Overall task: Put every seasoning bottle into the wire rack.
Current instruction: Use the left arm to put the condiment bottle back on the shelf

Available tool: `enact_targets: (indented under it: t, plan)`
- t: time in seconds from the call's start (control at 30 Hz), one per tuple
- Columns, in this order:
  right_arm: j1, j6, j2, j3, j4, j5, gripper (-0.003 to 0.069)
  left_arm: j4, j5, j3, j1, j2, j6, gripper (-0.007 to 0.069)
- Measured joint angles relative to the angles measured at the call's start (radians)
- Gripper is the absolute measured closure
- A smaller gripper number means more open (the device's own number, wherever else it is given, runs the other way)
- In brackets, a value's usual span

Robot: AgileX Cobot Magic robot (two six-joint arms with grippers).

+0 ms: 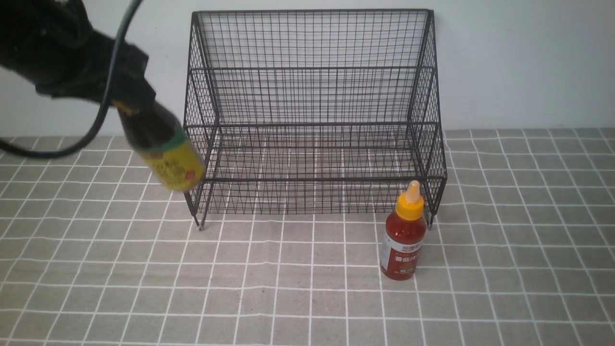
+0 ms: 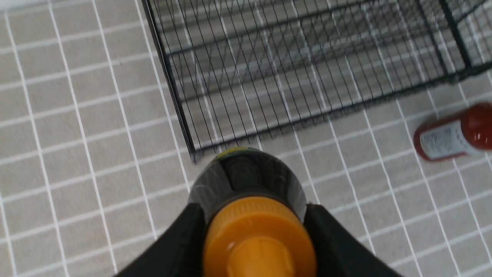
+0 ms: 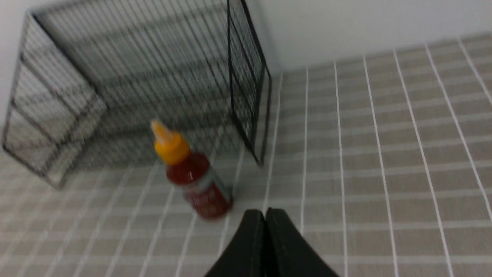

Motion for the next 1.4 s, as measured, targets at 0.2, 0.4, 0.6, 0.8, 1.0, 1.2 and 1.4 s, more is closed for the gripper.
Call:
enact_targets:
  t: [0.2,0.4,0.6,0.8,1.0,1.2,1.4]
  plan:
    - [0.0,-0.083,0.3,-0.248,-0.005,0.188,0.0672,-0.019,-0.106,-0.065,-0.002,0.097,0.019,0.0334]
    - [0.0,-0.108,0.336,-0.273,0.01,0.204,0.067,-0.012,-0.17,-0.068,-0.059,0.223,0.111,0.0334]
    - [0.0,-0.135,0.336,-0.277,0.026,0.207,0.067,-0.013,-0.202,-0.068,-0.112,0.303,0.166,0.0334]
    - [0.0,-0.21,0.337,-0.293,0.06,0.205,0.0669,0.009,-0.206,-0.068,-0.14,0.375,0.175,0.0334]
    - [0.0,-0.243,0.431,-0.367,0.095,0.205,0.0659,0.014,-0.223,-0.071,-0.144,0.389,0.176,0.0313]
    - [0.011,-0.258,0.63,-0.459,0.163,0.203,0.0642,0.015,-0.193,-0.071,-0.147,0.385,0.119,0.0134]
    - [0.145,-0.255,0.778,-0.518,0.074,0.197,0.0631,0.058,-0.133,-0.071,-0.147,0.299,0.026,0.0183]
